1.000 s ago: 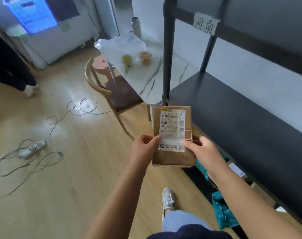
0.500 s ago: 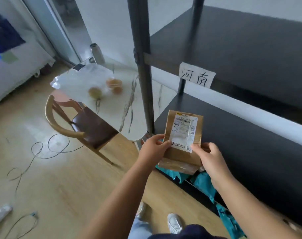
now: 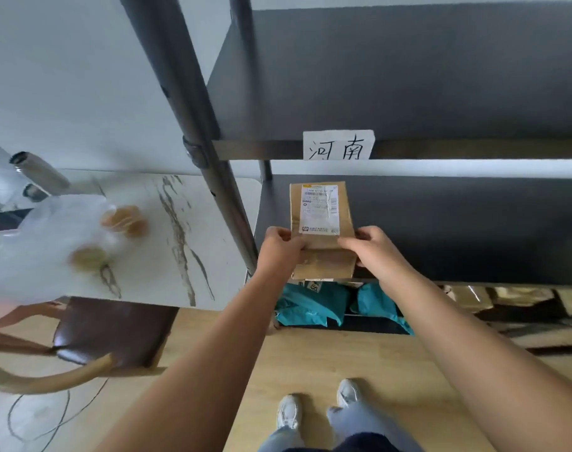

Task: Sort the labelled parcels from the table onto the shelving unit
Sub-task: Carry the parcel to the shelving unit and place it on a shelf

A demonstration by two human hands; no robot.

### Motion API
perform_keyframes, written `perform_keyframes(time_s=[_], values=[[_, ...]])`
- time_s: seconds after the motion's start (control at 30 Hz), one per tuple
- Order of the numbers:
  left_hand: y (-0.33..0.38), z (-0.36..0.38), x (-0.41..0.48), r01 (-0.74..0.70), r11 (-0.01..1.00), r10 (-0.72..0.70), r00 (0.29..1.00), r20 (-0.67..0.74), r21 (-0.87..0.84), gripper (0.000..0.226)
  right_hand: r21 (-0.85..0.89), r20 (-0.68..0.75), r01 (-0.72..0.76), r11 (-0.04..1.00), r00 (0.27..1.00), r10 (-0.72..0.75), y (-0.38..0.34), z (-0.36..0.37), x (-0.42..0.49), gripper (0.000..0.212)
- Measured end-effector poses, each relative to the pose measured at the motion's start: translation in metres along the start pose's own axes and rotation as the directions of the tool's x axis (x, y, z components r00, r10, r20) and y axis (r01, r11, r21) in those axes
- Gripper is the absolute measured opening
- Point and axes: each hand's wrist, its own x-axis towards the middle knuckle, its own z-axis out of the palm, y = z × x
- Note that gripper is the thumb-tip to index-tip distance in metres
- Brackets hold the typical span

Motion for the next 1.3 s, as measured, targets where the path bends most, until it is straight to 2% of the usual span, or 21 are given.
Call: perform_keyframes(time_s=[0.17, 0.27, 0.47, 0.63, 0.77, 1.03, 1.17, 1.3], values=[[0.006, 0.0, 0.007, -0.061, 0.996, 0.059, 0.998, 0.026, 0.067, 0.045, -0.055, 0.008, -0.013, 0.998, 1.0, 0.014, -0.012, 0.005, 0.011, 0.07], [0.004, -0.002, 0.01, -0.072, 0.993, 0.072, 0.997, 0.008, 0.09, 0.045, -0.068, 0.003, -0.011, 0.998, 1.0, 0.011, -0.019, 0.01, 0.015, 0.073], [-0.001, -0.006, 0.005, -0.128, 0.987, 0.125, 0.992, 0.032, 0.1, 0.046, -0.083, -0.017, 0.02, 0.996, 1.0, -0.021, -0.016, 0.013, 0.012, 0.071], [-0.007, -0.009, -0.013, -0.184, 0.968, 0.169, 0.981, 0.095, 0.173, 0.047, -0.13, -0.022, 0.015, 0.991, 1.0, -0.018, -0.01, 0.012, 0.003, 0.068], [-0.023, -0.008, -0.025, -0.149, 0.964, 0.137, 0.988, 0.069, 0.219, 0.049, -0.152, -0.038, 0.03, 0.988, 0.999, -0.036, -0.005, 0.007, -0.008, 0.061], [-0.069, 0.007, -0.036, -0.117, 0.916, 0.062, 0.986, 0.152, 0.384, 0.061, -0.252, -0.098, -0.014, 0.968, 0.995, -0.011, 0.031, 0.008, -0.049, 0.051], [-0.077, 0.023, -0.055, -0.233, 0.856, 0.128, 0.96, 0.247, 0.461, 0.06, -0.253, -0.101, -0.071, 0.965, 0.994, 0.046, 0.062, 0.007, -0.071, 0.049], [-0.079, 0.049, -0.077, -0.4, 0.727, 0.18, 0.896, 0.407, 0.559, 0.058, -0.239, -0.1, -0.069, 0.968, 0.994, 0.046, 0.088, -0.013, -0.092, 0.047]])
